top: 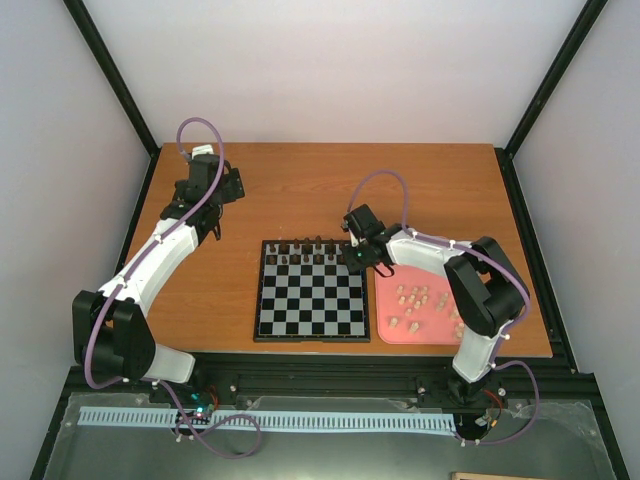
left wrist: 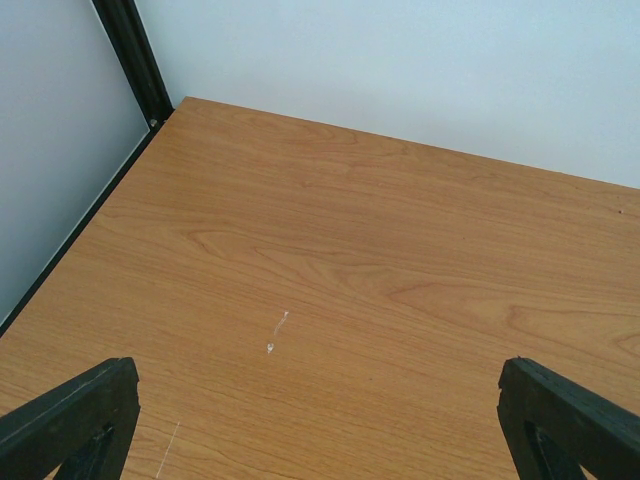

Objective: Set up the chess pieces on the board
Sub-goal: Adjust the chess piece on the chessboard, then reset both arms

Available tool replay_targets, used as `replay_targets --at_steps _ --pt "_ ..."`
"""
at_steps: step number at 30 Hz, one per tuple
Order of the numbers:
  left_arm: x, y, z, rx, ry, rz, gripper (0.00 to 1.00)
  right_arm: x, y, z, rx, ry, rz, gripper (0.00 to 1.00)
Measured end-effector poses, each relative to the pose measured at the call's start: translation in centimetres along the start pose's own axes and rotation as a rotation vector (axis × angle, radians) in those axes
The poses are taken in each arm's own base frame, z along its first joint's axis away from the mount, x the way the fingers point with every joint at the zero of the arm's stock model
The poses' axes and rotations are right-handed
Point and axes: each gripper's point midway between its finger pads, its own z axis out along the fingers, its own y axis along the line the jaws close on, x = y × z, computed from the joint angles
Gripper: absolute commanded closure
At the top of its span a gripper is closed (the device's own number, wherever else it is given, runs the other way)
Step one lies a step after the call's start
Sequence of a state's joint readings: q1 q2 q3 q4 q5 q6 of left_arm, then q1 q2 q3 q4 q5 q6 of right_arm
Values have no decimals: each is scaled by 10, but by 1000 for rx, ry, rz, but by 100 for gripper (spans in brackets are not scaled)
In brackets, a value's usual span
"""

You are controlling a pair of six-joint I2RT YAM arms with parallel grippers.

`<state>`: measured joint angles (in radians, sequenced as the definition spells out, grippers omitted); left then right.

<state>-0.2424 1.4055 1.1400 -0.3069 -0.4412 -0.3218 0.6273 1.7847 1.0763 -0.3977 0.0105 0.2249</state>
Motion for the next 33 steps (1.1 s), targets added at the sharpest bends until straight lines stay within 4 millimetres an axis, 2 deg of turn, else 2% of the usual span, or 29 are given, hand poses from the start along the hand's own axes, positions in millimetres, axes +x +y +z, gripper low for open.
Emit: replay_targets --at_steps 13,24,28,33 --pt "0 0 0 0 0 0 0 3 -5 -2 31 6 -2 84" --pt "0 0 0 0 0 0 0 3 -4 -2 25 7 -2 70" --pt "2 0 2 -2 6 3 0 2 -3 -3 19 6 -2 60" --pt "3 -1 4 -4 9 5 0 -5 -1 -16 9 -31 -6 50"
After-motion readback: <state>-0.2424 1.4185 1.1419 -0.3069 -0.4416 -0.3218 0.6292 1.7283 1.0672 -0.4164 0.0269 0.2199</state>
